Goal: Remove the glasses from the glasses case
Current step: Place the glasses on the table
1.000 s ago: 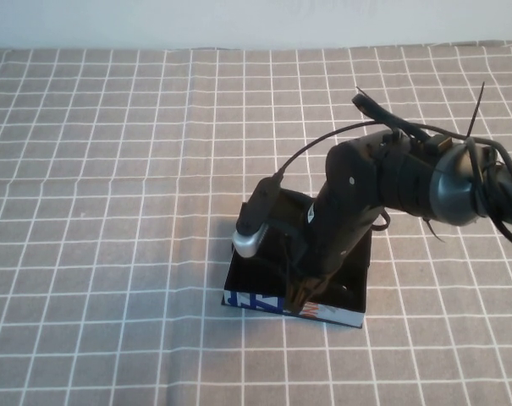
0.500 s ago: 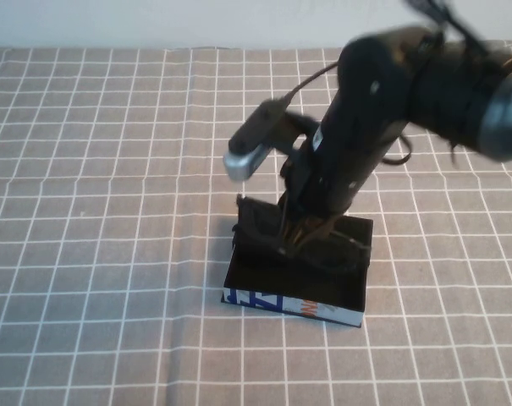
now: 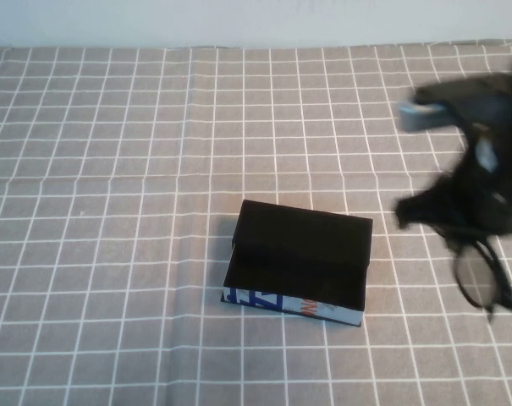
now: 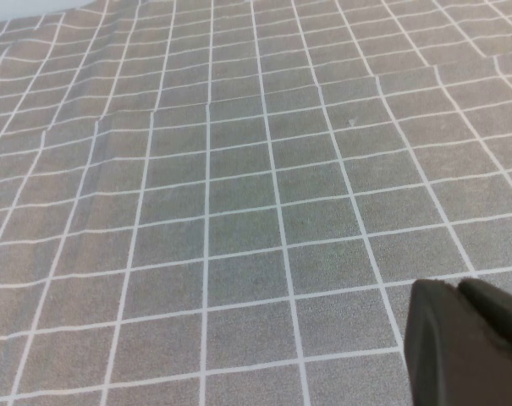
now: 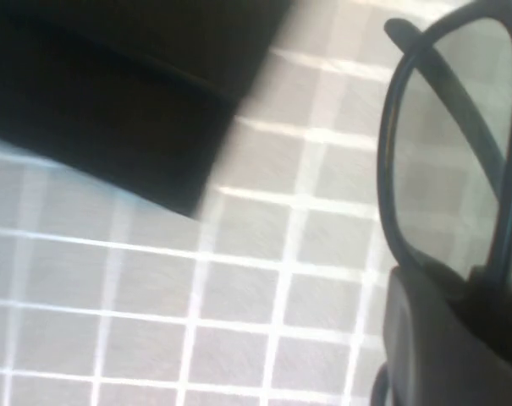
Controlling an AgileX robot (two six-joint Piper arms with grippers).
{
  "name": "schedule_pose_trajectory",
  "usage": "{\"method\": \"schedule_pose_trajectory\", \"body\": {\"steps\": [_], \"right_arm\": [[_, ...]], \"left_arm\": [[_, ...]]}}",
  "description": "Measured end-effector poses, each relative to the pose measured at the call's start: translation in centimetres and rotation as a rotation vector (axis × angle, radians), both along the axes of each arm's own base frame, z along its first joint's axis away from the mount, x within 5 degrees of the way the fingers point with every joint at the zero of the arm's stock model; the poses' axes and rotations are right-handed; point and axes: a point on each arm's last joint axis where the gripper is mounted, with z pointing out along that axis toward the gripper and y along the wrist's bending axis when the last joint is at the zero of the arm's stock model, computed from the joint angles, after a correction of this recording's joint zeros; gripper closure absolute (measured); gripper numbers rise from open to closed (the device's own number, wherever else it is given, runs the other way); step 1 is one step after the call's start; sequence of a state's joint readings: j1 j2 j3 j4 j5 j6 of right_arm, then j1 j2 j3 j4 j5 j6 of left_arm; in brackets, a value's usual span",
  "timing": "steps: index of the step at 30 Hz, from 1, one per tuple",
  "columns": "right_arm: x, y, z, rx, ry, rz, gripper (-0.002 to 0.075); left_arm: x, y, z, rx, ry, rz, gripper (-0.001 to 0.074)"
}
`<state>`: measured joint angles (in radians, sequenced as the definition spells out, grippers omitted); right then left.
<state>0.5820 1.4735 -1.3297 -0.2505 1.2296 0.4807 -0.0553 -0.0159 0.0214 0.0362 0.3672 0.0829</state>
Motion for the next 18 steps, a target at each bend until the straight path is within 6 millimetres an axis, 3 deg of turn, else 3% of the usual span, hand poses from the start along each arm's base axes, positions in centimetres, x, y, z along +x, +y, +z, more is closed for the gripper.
{"method": "schedule_pose_trajectory", "body": {"steps": [4,7,11,18], "right_arm": [[-1.4,-3.1,-1.7,0.069,-0.028,-0.167,0.0659],[-1.5,-4.3,-4.0,0.106,-0.072,-0.192,0.0659],[-0.9,-4.5,-7.4,0.099,-0.056,-0.17,0.0659],[2.0,-3.0,-12.1,0.067,-0.044,-0.056,0.0658]], "left_arm": [[0.0,0.0,0.0,0.0,0.0,0.0,0.0739],[0.0,0.0,0.0,0.0,0.0,0.0,0.0739],[0.0,0.0,0.0,0.0,0.0,0.0,0.0739],[0.0,0.0,0.0,0.0,0.0,0.0,0.0739]]}}
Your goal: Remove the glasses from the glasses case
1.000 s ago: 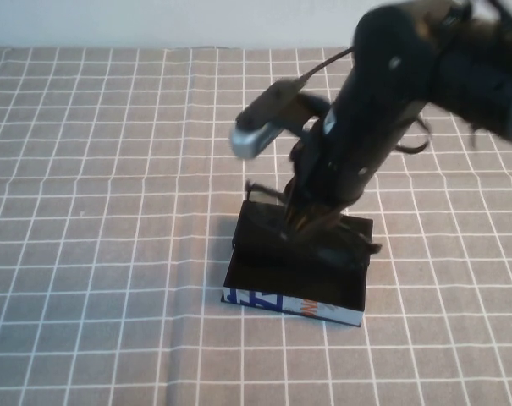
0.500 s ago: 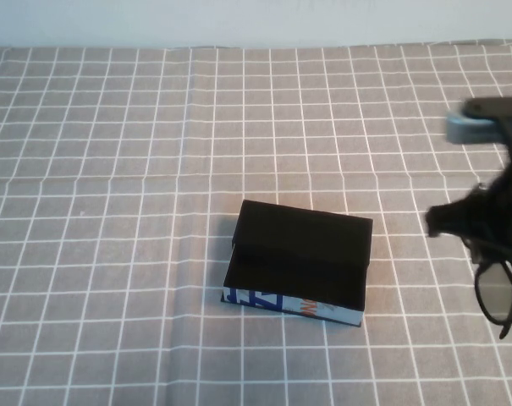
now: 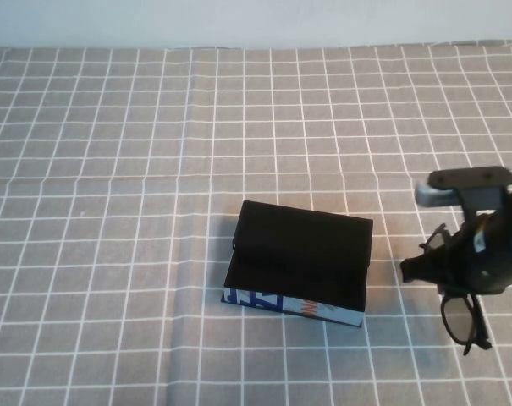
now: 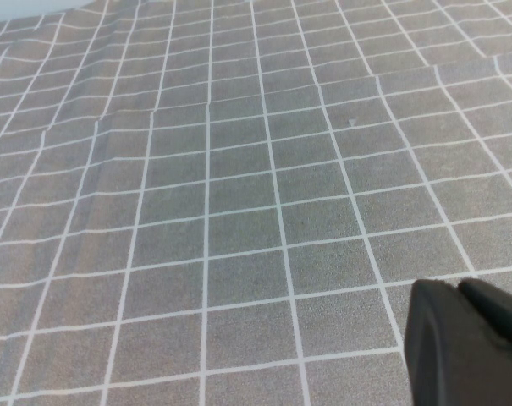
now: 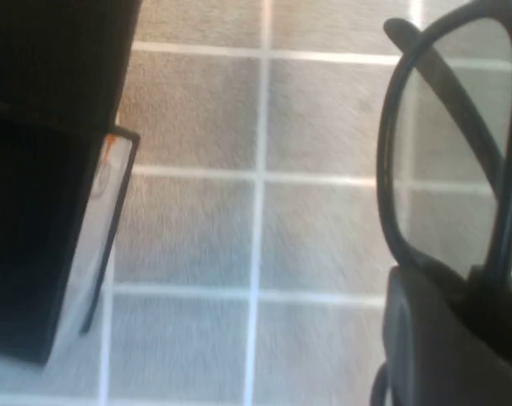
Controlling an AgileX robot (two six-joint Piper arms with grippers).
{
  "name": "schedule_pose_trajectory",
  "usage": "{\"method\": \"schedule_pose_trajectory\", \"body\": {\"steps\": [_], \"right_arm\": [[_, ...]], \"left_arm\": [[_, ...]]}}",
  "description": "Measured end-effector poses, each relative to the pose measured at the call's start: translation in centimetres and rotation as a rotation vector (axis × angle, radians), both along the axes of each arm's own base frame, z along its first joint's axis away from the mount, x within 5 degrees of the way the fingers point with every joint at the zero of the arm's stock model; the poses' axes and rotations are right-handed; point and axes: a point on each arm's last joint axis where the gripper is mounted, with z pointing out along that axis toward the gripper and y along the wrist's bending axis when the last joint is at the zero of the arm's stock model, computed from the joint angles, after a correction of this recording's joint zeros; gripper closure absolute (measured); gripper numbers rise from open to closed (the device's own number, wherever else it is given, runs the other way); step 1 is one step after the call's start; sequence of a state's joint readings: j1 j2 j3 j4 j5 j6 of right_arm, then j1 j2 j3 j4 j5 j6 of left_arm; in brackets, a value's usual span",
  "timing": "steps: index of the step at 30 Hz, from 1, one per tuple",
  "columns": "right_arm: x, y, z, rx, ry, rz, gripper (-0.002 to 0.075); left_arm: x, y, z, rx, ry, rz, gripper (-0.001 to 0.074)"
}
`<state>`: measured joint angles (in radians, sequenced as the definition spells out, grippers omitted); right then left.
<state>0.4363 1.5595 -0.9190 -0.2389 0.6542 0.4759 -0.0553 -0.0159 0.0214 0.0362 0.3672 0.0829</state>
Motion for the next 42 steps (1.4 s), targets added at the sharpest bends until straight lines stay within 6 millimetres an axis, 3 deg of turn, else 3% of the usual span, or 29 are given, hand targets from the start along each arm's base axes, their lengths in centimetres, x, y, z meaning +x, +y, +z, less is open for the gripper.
{"method": "schedule_pose_trajectory", "body": {"steps": [6,11,14,17,21,24,26,33,42], "right_arm": [[1.2,0.5,-2.6,-0.034,0.02,0.041,0.0605],[1.4,0.6,-3.1,-0.035,0.017,0.048,0.0517],[1.2,0.5,-1.7,-0.013,-0.03,0.049,0.0499],[0.5,0.2,1.9,0.046,-0.159,0.051,0.0495],[-2.0,-0.8,7.2,0.146,-0.374,0.059,0.0494],[-4.3,-1.9,9.7,0.195,-0.482,0.06,0.0494],[-5.7,-2.6,10.4,0.205,-0.514,0.06,0.0493],[-11.6,-5.5,9.9,0.177,-0.573,0.096,0.0494],[-16.8,-7.5,7.3,0.228,-0.825,0.182,0.0529]], "left_arm": [[0.0,0.0,0.0,0.0,0.0,0.0,0.0739],[0.0,0.0,0.0,0.0,0.0,0.0,0.0739],[0.0,0.0,0.0,0.0,0.0,0.0,0.0739],[0.0,0.0,0.0,0.0,0.0,0.0,0.0739],[0.0,0.0,0.0,0.0,0.0,0.0,0.0739],[0.0,0.0,0.0,0.0,0.0,0.0,0.0739],[0.0,0.0,0.0,0.0,0.0,0.0,0.0739],[0.0,0.0,0.0,0.0,0.0,0.0,0.0739],[0.0,0.0,0.0,0.0,0.0,0.0,0.074]]}}
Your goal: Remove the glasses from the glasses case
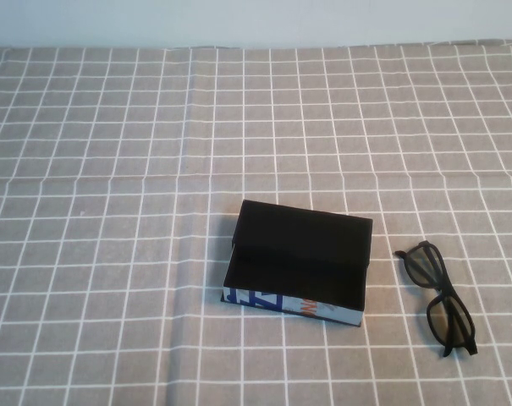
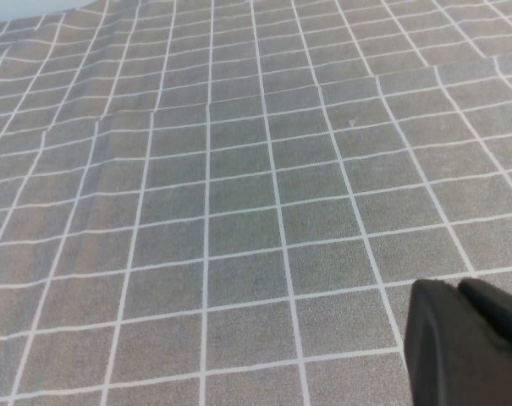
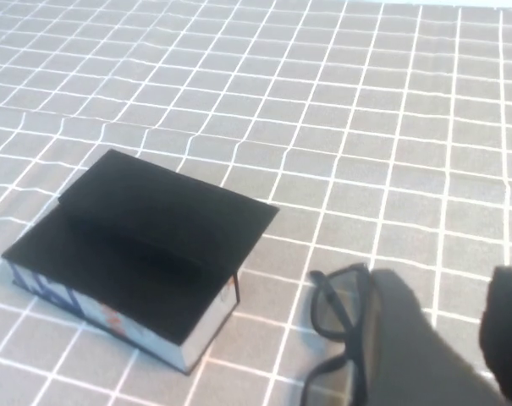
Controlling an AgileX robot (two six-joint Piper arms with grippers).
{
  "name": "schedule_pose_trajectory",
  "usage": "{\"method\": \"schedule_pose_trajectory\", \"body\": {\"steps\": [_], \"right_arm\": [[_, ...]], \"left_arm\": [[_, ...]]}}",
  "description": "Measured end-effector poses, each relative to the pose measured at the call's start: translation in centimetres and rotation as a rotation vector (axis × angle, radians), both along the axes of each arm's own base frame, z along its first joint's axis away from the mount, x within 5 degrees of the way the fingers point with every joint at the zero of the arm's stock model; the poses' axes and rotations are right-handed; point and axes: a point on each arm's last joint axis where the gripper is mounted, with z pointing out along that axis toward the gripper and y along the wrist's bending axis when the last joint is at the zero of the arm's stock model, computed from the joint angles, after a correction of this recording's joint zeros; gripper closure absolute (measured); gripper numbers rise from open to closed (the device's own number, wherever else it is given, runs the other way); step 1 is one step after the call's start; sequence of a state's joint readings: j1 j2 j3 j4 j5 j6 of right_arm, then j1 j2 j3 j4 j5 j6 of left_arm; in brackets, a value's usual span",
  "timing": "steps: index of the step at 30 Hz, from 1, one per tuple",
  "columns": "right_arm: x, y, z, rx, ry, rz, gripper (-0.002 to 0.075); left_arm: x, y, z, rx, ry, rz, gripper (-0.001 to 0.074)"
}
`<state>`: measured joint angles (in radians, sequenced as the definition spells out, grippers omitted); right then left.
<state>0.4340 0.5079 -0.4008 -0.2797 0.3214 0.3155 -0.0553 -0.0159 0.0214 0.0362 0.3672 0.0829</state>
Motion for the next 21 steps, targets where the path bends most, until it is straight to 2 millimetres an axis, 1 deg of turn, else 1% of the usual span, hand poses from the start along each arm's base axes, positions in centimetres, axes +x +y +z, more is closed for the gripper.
{"method": "schedule_pose_trajectory", "body": {"steps": [4,8,10,13,16,18,21], "right_arm": [[-1.6,-0.7,-1.9,0.001,-0.043,0.006,0.0553],[-2.7,-1.2,-4.4,0.019,-0.072,0.008,0.0592],[-3.1,-1.5,-5.9,0.055,-0.076,-0.019,0.0616],[-3.6,-2.2,-7.5,0.085,-0.114,-0.093,0.0655],[-4.0,-2.9,-8.3,0.083,-0.175,-0.179,0.0701],[-4.2,-3.2,-8.4,0.063,-0.212,-0.22,0.0724],[-4.3,-3.5,-8.6,0.021,-0.253,-0.272,0.0736]], "left_arm": [[0.0,0.0,0.0,0.0,0.0,0.0,0.0739],[0.0,0.0,0.0,0.0,0.0,0.0,0.0739],[0.0,0.0,0.0,0.0,0.0,0.0,0.0739],[0.0,0.0,0.0,0.0,0.0,0.0,0.0739],[0.0,0.0,0.0,0.0,0.0,0.0,0.0739],[0.0,0.0,0.0,0.0,0.0,0.0,0.0739],[0.0,0.0,0.0,0.0,0.0,0.0,0.0739]]}}
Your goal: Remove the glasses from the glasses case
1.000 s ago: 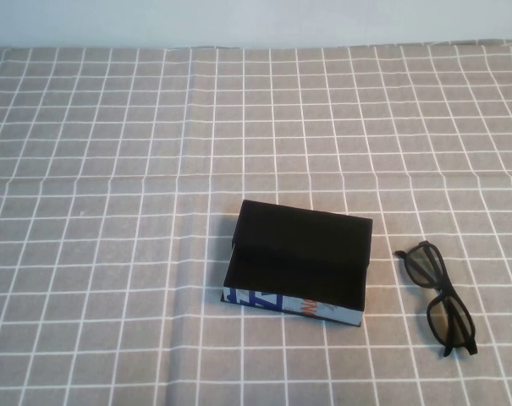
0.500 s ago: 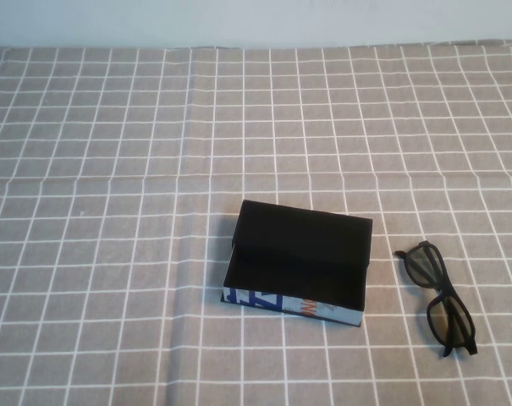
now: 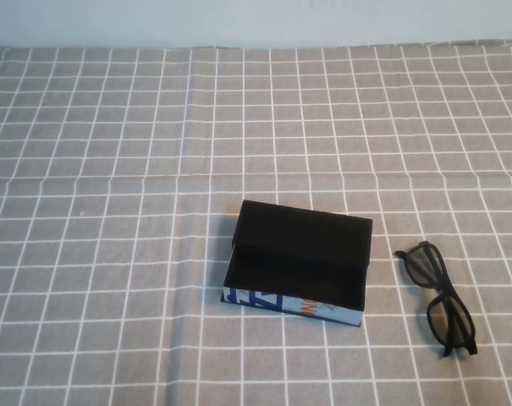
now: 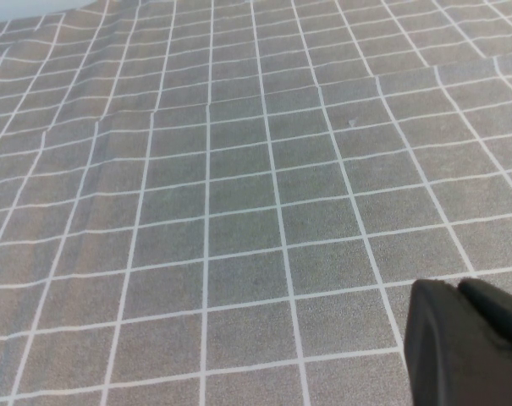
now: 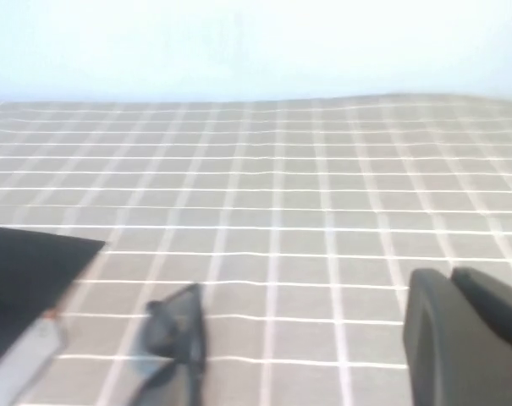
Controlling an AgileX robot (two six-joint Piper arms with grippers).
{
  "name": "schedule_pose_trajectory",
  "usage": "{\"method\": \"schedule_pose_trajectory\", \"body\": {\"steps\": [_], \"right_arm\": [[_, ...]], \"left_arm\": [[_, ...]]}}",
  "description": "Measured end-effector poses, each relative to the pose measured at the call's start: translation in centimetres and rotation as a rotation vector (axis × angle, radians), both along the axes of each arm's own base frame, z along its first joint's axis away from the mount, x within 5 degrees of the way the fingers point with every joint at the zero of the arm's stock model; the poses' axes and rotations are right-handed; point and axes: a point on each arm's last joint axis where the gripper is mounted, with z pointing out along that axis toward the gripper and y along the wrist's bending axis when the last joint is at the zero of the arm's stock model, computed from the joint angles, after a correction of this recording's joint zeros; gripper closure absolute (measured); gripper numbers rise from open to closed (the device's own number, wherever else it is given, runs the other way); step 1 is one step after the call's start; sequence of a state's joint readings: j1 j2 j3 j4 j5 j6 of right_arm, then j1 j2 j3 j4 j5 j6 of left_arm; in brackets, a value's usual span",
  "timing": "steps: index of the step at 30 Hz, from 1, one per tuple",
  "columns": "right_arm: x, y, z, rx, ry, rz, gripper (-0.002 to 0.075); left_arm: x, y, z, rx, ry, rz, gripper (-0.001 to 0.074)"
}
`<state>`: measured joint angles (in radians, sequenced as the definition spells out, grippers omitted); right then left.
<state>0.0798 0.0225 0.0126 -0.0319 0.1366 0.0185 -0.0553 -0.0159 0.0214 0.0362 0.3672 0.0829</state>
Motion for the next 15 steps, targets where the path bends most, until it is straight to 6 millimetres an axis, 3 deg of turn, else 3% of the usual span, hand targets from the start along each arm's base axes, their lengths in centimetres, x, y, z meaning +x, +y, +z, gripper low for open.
{"method": "schedule_pose_trajectory", "body": {"steps": [15], "right_arm": [[-0.3,0.1,-2.0,0.059,0.184,-0.006,0.0742]], "left_arm": [[0.0,0.0,0.0,0.0,0.0,0.0,0.0739]]}}
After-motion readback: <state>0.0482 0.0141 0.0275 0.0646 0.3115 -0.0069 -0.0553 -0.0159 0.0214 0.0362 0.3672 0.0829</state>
